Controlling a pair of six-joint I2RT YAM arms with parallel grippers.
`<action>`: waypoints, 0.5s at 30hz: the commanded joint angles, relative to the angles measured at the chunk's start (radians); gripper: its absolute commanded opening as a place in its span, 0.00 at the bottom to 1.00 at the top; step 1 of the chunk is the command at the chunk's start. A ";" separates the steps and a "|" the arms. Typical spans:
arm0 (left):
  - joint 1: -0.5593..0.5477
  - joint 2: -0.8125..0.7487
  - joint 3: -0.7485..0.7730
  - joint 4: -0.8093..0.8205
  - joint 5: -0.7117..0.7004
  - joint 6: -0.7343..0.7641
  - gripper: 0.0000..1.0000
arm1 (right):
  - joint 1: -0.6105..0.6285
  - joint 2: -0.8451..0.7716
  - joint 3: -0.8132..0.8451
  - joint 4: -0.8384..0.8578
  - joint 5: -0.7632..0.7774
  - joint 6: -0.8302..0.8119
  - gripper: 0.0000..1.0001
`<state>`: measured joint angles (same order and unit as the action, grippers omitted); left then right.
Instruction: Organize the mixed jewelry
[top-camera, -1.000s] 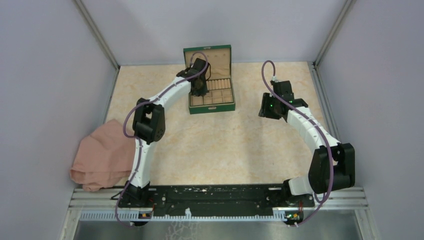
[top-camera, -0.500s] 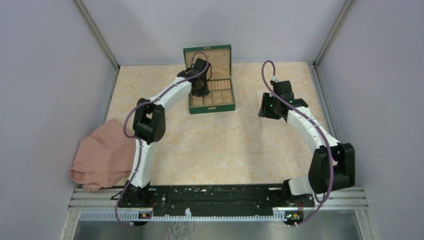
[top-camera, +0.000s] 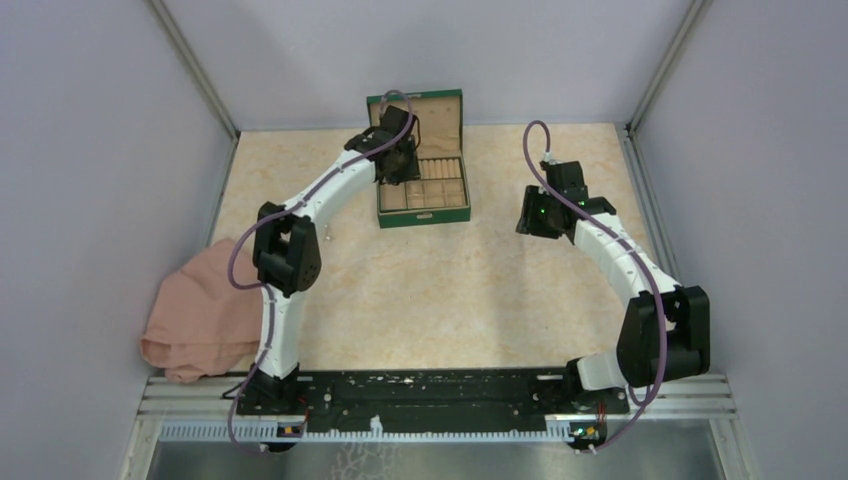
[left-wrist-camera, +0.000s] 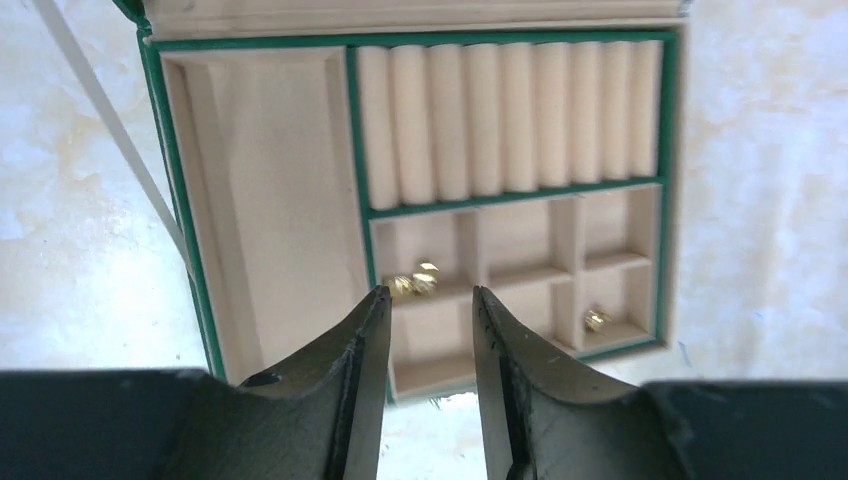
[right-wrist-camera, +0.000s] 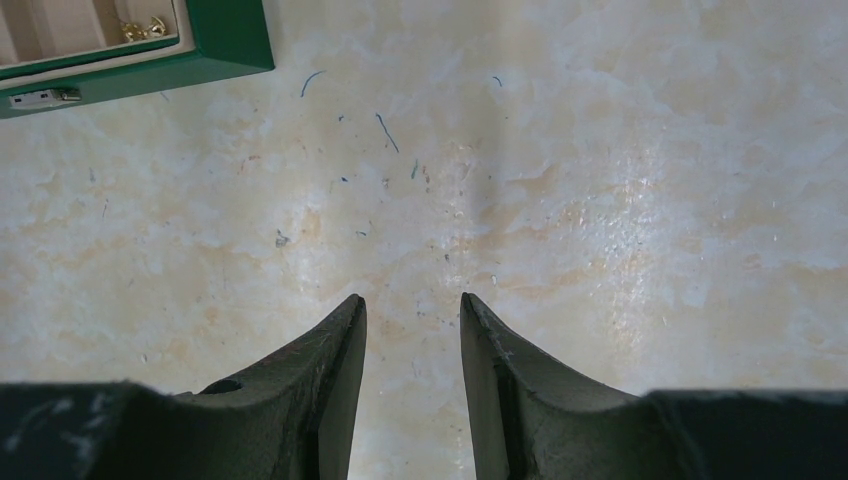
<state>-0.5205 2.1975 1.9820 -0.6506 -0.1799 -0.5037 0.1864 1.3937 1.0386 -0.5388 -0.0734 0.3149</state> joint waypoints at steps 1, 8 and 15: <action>-0.015 -0.124 -0.040 0.048 0.019 0.009 0.43 | -0.010 -0.044 -0.004 0.035 -0.005 -0.007 0.40; -0.015 -0.122 -0.061 0.048 0.031 0.017 0.45 | -0.010 -0.049 -0.012 0.042 -0.012 -0.005 0.40; -0.010 -0.151 -0.093 0.043 -0.006 0.013 0.47 | -0.010 -0.065 -0.021 0.034 -0.003 -0.010 0.40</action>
<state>-0.5323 2.0720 1.9095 -0.6056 -0.1646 -0.4969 0.1864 1.3811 1.0206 -0.5316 -0.0769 0.3149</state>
